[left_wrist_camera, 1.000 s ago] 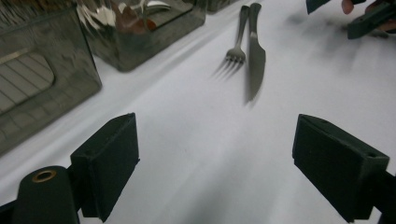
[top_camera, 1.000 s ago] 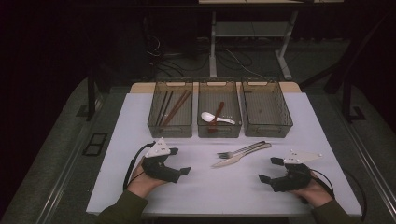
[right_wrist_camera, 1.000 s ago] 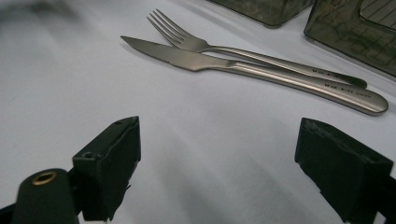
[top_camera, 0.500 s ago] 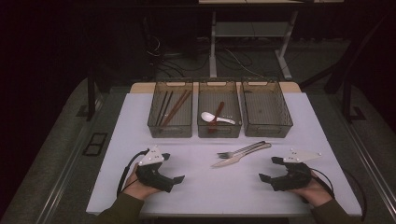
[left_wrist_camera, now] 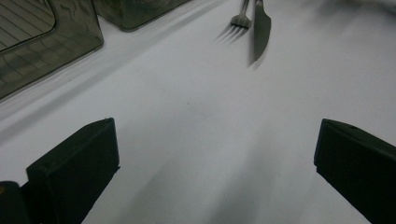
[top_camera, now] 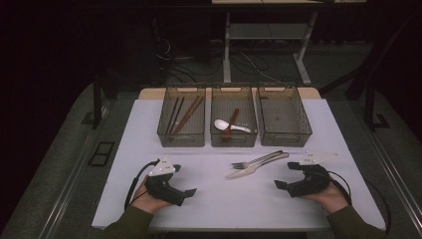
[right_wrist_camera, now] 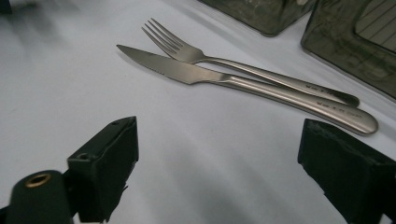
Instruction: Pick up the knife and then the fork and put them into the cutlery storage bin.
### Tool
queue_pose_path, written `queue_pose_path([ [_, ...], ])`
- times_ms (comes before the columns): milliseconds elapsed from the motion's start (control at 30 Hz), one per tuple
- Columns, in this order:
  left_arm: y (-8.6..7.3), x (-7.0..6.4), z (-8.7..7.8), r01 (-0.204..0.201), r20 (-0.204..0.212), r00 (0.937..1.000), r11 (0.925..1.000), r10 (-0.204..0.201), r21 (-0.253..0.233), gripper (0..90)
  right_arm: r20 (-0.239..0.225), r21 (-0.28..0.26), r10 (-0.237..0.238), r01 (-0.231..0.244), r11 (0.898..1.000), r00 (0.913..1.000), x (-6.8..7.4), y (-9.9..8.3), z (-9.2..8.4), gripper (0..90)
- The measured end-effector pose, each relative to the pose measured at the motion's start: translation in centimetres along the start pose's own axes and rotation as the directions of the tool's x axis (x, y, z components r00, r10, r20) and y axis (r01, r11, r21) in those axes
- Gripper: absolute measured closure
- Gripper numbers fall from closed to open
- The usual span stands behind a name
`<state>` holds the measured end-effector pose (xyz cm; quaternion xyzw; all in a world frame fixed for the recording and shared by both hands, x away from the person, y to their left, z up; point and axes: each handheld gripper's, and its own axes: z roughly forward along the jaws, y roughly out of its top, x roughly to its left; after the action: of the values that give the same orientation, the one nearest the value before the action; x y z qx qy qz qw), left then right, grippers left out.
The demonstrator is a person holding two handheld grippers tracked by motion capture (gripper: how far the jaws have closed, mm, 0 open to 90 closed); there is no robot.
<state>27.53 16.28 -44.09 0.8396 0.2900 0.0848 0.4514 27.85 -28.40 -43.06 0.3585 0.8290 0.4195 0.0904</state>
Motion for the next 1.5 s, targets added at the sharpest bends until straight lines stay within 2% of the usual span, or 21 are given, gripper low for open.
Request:
queue_pose_path([
  [133,-0.1,-0.1,0.0,-0.009,0.003,1.0000,0.9999,0.009,0.006,0.0,-0.008,0.027,0.000,0.000,1.000,1.0000,-0.1,0.6,0.6,17.0],
  [267,-0.1,-0.2,0.0,-0.005,0.003,1.0000,1.0000,0.005,0.007,0.0,-0.005,0.041,-0.009,0.009,0.999,1.0000,-0.1,1.1,1.0,25.6],
  [333,-0.1,-0.3,-0.1,-0.010,0.002,0.9999,0.9998,0.010,0.014,0.0,-0.011,0.053,-0.011,0.011,0.999,0.9999,-0.2,1.3,1.1,32.7],
  [633,-0.2,-0.3,0.1,-0.011,0.010,0.9999,0.9998,0.011,0.018,0.0,-0.005,0.047,-0.007,0.007,0.999,1.0000,-1.5,3.2,1.9,51.3],
  [900,-0.2,-0.3,0.2,-0.015,0.016,0.9998,0.9995,0.014,0.027,0.0,0.023,0.052,-0.014,0.012,0.999,0.9996,-2.5,4.6,2.9,70.5],
  [1133,-0.1,-0.4,0.3,-0.014,0.023,0.9996,0.9995,0.014,0.027,0.0,0.021,0.059,-0.022,0.021,0.998,0.9995,-3.3,5.4,3.4,84.8],
  [1233,-0.1,-0.4,0.4,-0.014,0.026,0.9996,0.9995,0.014,0.026,0.0,0.027,0.066,-0.025,0.023,0.998,0.9993,-3.7,5.7,3.7,89.2],
  [1500,0.0,-0.3,0.4,-0.013,0.032,0.9994,0.9997,0.012,0.021,0.0,0.026,0.114,-0.018,0.015,0.993,0.9995,-4.5,6.1,5.2,89.5],
])
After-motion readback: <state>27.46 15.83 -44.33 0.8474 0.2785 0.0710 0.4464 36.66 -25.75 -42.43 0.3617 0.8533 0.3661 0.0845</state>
